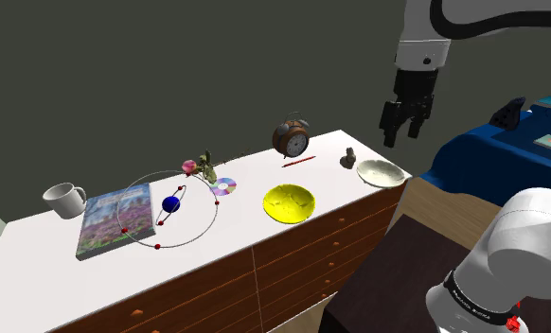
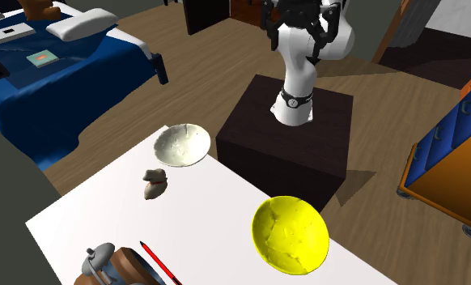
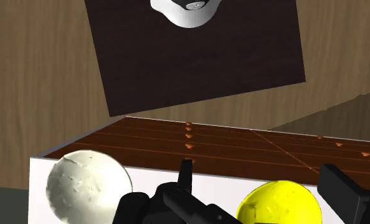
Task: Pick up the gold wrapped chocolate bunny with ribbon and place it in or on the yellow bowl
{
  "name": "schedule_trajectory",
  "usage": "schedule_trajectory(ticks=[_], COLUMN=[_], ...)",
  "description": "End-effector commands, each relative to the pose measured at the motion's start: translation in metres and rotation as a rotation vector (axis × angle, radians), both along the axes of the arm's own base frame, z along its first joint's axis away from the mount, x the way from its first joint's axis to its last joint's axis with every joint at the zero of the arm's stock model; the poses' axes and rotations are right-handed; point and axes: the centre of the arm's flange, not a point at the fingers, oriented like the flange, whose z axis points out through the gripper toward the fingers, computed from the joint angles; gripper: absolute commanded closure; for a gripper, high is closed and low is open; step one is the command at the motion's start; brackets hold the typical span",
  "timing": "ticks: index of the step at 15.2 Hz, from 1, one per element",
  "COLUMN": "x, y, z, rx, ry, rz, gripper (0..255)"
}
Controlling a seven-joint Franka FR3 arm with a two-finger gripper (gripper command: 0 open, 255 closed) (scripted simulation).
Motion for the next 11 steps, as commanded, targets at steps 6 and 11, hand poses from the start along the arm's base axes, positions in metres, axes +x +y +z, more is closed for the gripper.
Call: schedule_trajectory(ticks=[6,11], x=[0.044,0.086], y=[-0.036,-0.073], z=[-0.035,-0.069], rx=[-0.007,-0.013], ry=[0.008,0.015], rz=[-0.022,-0.045], gripper=[0,0])
